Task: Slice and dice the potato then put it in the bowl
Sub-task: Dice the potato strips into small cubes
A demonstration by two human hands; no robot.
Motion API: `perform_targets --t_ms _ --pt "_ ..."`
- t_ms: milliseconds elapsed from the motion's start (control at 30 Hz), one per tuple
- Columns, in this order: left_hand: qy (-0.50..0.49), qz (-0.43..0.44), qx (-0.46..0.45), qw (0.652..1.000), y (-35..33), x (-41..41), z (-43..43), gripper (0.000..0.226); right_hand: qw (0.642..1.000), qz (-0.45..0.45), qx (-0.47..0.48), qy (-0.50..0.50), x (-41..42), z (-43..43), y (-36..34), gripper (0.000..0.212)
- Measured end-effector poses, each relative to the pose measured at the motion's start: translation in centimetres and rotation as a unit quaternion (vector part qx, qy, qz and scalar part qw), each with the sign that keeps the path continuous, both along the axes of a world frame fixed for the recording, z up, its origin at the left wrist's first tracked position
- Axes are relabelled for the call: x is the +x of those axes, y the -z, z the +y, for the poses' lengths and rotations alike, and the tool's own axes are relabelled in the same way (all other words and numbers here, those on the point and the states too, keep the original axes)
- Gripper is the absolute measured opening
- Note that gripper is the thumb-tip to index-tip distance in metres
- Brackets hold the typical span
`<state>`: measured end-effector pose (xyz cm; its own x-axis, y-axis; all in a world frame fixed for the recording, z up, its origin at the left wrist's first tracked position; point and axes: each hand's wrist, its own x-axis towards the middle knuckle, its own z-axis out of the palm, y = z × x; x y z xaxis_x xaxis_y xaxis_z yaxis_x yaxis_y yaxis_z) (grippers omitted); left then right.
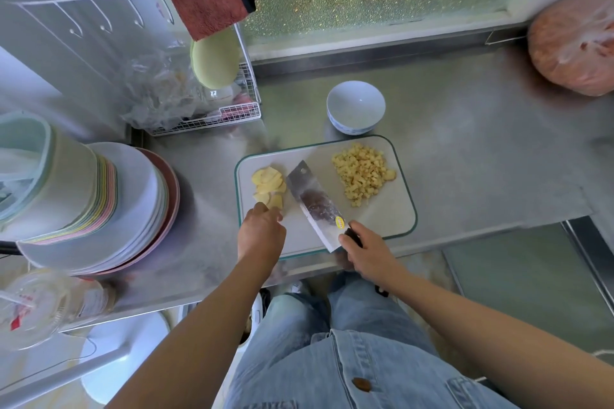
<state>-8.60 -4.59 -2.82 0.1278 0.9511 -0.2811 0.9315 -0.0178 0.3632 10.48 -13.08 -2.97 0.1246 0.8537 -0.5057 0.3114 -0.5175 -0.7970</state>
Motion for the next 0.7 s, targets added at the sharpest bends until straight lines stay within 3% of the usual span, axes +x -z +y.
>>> perform_targets --t_ms 200,433,567,700 --pt "0.0 -0.009 0.016 1.0 0.3 -0.2 -0.3 0.027 0.997 -0.077 0.008 -0.018 -1.3 -1.3 0.5 0.031" --pt "-0.004 -0.008 0.01 1.0 0.5 0.0 -0.6 0.03 0.984 -0.154 0.025 0.087 3.5 0.1 0.2 0.025" --pt "0.006 0.009 0.009 1.0 0.6 0.1 -0.5 0.03 0.991 -0.134 0.025 0.006 4.5 0.7 -0.8 0.028" --pt "0.011 0.028 -0.004 1.0 0.6 0.4 -0.4 0.031 0.972 -0.189 0.021 -0.135 5.4 1.2 -1.6 0.03"
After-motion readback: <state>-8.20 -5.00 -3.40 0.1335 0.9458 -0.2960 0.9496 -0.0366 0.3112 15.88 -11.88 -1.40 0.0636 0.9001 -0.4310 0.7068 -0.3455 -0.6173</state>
